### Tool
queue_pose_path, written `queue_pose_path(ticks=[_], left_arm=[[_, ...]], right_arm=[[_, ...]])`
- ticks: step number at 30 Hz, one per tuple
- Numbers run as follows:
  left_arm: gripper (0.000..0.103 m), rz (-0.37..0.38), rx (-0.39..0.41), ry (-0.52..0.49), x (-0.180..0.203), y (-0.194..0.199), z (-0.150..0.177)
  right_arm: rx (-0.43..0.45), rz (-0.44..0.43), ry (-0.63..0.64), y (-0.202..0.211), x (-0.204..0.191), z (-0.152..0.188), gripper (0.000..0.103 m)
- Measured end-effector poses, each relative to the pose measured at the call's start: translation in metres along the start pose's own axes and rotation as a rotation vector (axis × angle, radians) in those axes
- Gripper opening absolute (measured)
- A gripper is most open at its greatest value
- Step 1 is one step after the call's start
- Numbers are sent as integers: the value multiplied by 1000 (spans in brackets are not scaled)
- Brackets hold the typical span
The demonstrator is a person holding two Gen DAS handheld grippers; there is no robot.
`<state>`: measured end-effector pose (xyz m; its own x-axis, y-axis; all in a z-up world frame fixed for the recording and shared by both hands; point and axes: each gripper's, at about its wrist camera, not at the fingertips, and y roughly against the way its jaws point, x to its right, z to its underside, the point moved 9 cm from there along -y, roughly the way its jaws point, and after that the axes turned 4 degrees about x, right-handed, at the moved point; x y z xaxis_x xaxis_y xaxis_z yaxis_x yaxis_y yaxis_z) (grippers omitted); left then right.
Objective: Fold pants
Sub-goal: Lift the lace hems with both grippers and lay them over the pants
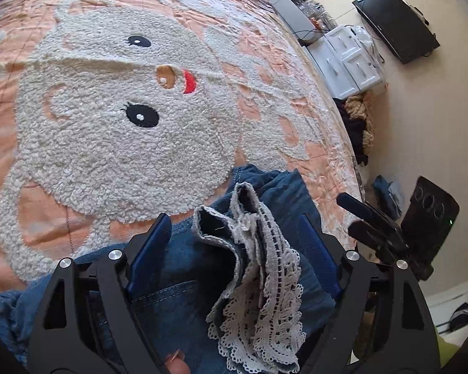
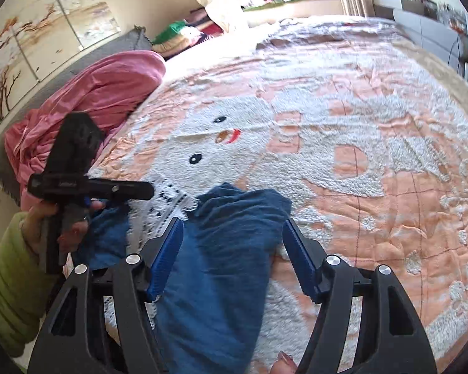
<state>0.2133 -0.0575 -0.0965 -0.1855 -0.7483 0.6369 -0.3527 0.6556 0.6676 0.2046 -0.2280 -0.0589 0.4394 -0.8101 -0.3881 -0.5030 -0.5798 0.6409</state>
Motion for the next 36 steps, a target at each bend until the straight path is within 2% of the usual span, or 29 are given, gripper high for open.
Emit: queue_pose_path(ticks=[2,5,6,7,9,10,13,14,16,19,23,25,26,27,30,32,36], left_arm=[[72,32,8,-10,6,1,2],[40,32,-2,-19,11,-3,2],[29,25,-6,-28,13,-5,2],[27,23,-3,-34,14,-6,1],[20,39,3,-38,20,-6,-1],[19,55,14,-47,24,-4,-2],[19,121,90,-85,37,7,-10],[19,106,102,-91,34,6,-13],[19,41,55,-47,16,-10,-10],[20,-35,1,2,-8,-31,-2],[27,-9,16,40,-14,-29,-1],[40,-21,34,27,-10,-18,0],[52,-24,44,20,-7,-11,0],[58,-34,51,15,-5,-4,2],[61,-83,61,-12,2,19,15],[62,-102,70,-28,10,33,27],[64,-115,73,-71,29,49,65]], right_arm=[[-46,18,-60,-19,18,-4,65],[-120,-7,-124,-46,29,0,63],[-145,-26,-140,-54,26,5,54],[-170,-38,-152,-60,28,6,42],[-156,-82,-143,-61,21,7,8],[-129,-118,-135,-54,18,4,8],[-45,-112,-182,-32,35,-10,8],[-38,-97,-206,-31,46,-10,8],[-56,-99,-224,-37,53,-9,8],[-99,-29,-161,-53,53,1,11],[-105,-4,-139,-58,57,6,21],[-85,9,-148,-49,58,3,42],[-60,23,-140,-39,58,1,55],[-33,28,-125,-29,55,-1,55],[20,42,-70,0,41,2,60],[31,30,-41,14,29,12,65],[26,30,16,35,6,44,68]])
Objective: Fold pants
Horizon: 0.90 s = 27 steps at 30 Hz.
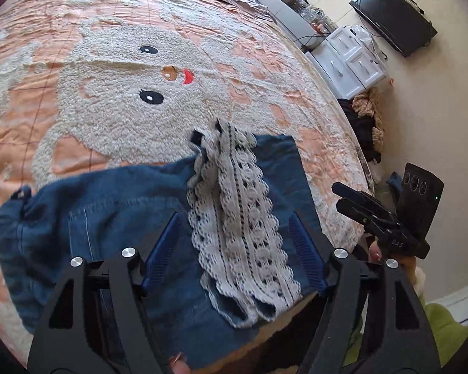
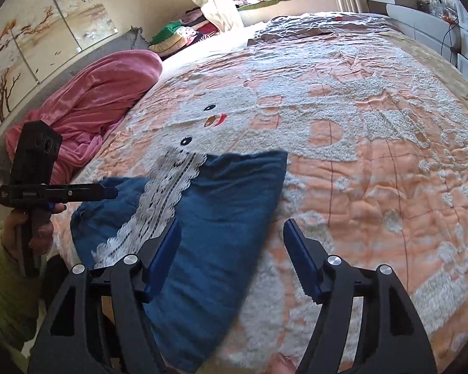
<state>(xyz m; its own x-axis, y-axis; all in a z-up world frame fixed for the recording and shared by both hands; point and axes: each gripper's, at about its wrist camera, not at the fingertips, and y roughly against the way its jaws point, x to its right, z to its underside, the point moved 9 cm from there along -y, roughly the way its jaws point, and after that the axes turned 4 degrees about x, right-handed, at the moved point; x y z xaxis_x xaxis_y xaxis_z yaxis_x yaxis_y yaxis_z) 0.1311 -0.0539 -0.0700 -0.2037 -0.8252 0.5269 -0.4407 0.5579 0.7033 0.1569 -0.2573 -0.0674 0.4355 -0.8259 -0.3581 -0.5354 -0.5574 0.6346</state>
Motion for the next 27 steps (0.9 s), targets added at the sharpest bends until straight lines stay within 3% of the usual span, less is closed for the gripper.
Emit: queue_pose_path(ticks=[5,9,16,19,20,21,22,23,27], left_arm=[[64,-34,-19,-21,19,0,45],[64,-59,-22,0,21,-5,59],[63,-117,-34,6,27,-22,67],[41,-135,-41,-22,34,-27,70],[33,-147,-46,-36,34,-29,72],[28,-169,-48,-45,32,-30,74],[26,-182,-48,-55,32,-30,76],[25,-184,-46,-68,33,-28,78],[25,-231,-43,-120,36,-23,90]], right_arm=[[3,20,94,19,-25,33,69],[-25,-4,139,27,-41,58,74],[-82,-44,-73,15,-23,73,73],[-95,-115,-130,10,-28,75,65],[-104,-130,-135,8,-30,76,56],[-112,-117,-114,5,-32,77,34],[-116,-78,-66,3,-33,78,21],[-121,-51,-20,3,-35,79,17],[-118,5,90,8,-43,82,17]])
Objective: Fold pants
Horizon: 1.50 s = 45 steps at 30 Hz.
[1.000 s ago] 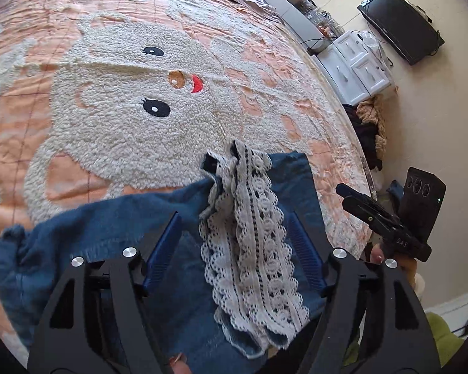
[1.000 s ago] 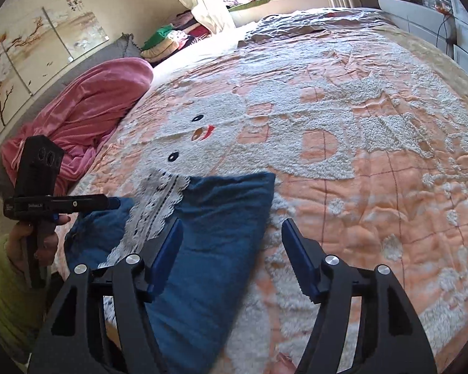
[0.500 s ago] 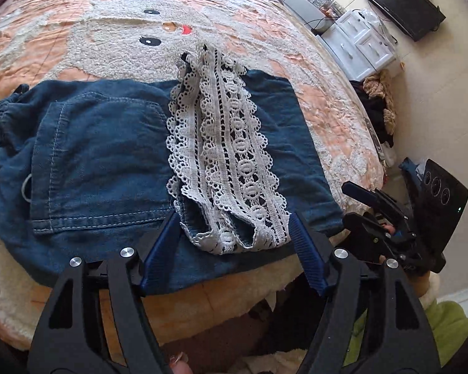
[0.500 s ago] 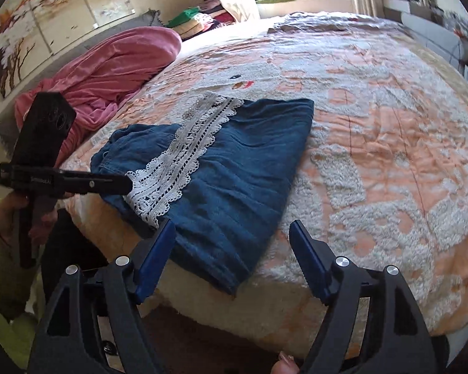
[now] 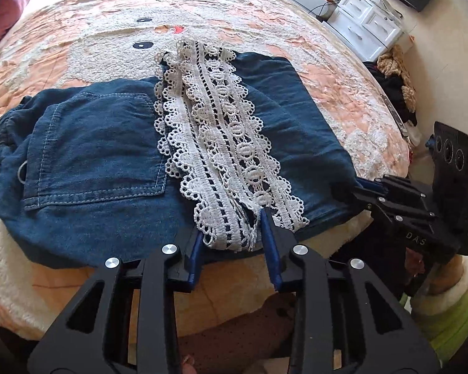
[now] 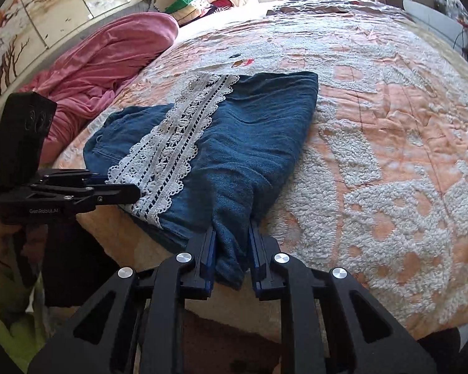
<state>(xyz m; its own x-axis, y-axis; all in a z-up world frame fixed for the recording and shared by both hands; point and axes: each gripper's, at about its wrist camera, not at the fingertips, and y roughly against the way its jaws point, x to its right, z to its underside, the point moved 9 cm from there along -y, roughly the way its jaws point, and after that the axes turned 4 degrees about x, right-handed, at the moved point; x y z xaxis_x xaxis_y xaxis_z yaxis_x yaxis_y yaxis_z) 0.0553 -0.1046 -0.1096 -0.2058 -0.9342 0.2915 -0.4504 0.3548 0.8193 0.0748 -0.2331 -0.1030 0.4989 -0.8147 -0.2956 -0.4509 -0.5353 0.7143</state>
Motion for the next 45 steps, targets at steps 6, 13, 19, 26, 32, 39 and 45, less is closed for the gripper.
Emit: queue_pose_path(ticks=[6,13,19,26,32,39,45], left_arm=[[27,-8,-4,7,-9,-7,8],[27,0,5,14,-11,-7,8],[33,-1,29,12,-11,3,7],[35,-26,67,22,-19,22,2],[48,-29,165,26,-20,50,-17],[49,37,167,-76,21,31,-30],[44,-27,52,-135,18,-13,-9]], right_arm=[[-13,109,122,-13,-5,11,31],[-9,74,68,-2,1,10,51],[96,75,73,29,0,-6,56],[136,39,116,29,-19,-29,56],[130,25,129,25,-25,-29,55],[100,37,131,16,-20,-20,12],[14,73,84,-4,2,-1,12]])
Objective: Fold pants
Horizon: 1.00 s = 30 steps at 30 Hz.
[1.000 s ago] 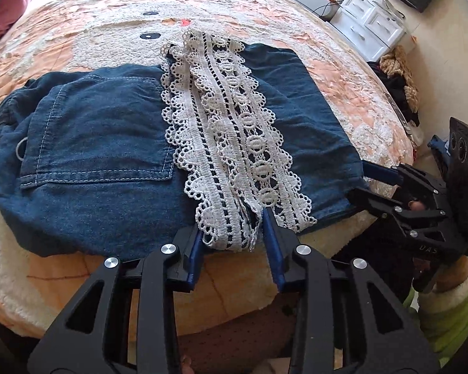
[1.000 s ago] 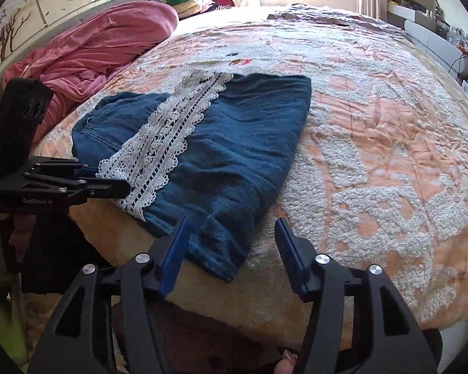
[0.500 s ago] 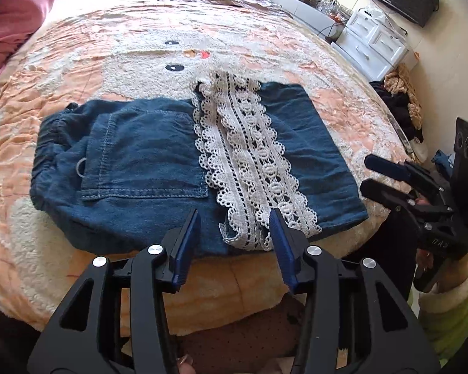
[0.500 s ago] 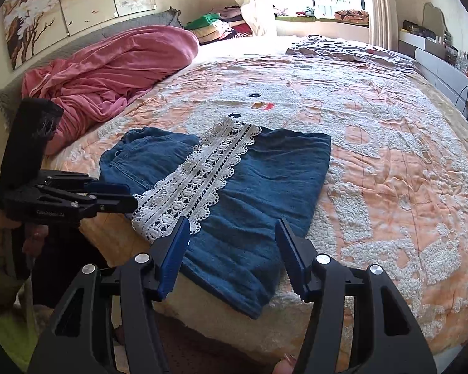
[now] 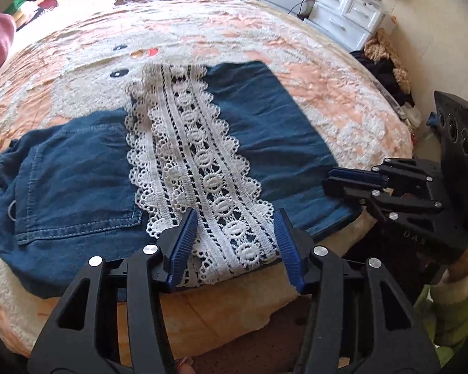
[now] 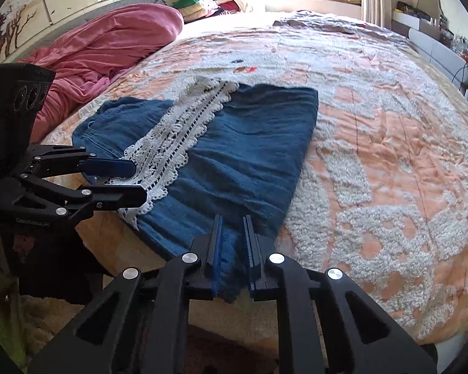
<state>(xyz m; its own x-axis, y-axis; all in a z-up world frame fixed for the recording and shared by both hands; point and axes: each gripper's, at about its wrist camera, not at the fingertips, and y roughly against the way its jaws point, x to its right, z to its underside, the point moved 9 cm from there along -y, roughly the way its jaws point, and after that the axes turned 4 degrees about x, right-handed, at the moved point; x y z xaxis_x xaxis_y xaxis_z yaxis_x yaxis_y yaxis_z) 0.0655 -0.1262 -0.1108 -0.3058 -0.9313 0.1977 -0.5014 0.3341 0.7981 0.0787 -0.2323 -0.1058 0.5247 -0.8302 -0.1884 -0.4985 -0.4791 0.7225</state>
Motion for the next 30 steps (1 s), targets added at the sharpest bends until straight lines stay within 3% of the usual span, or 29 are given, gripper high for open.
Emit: queue_pose_path(ticks=[13,14,15,17,18,24,30], left_arm=[[43,28,4,7,-7,-9,7],[43,35,11,8,-6,-7,6],[44,37,18,11,-6,-2,6],[51,38,36,10,-6,8,5],[56,30,48,4,-6,14,3],[63,-60,94,-11,-16,35,-2],[63,-46,112,-63,0,34,-3]], right_arm=[[-4,-18,6,-12,3,9,14],[-3,-26,-4,-10,3,8,16],[4,-45,-19,-6,2,5,26],[46,-96,-62,8,2,-6,44],[67,-99,-66,14,3,-12,46],[103,-63,-22,5,8,-66,58],[7,-133,27,-58,-14,-125,58]])
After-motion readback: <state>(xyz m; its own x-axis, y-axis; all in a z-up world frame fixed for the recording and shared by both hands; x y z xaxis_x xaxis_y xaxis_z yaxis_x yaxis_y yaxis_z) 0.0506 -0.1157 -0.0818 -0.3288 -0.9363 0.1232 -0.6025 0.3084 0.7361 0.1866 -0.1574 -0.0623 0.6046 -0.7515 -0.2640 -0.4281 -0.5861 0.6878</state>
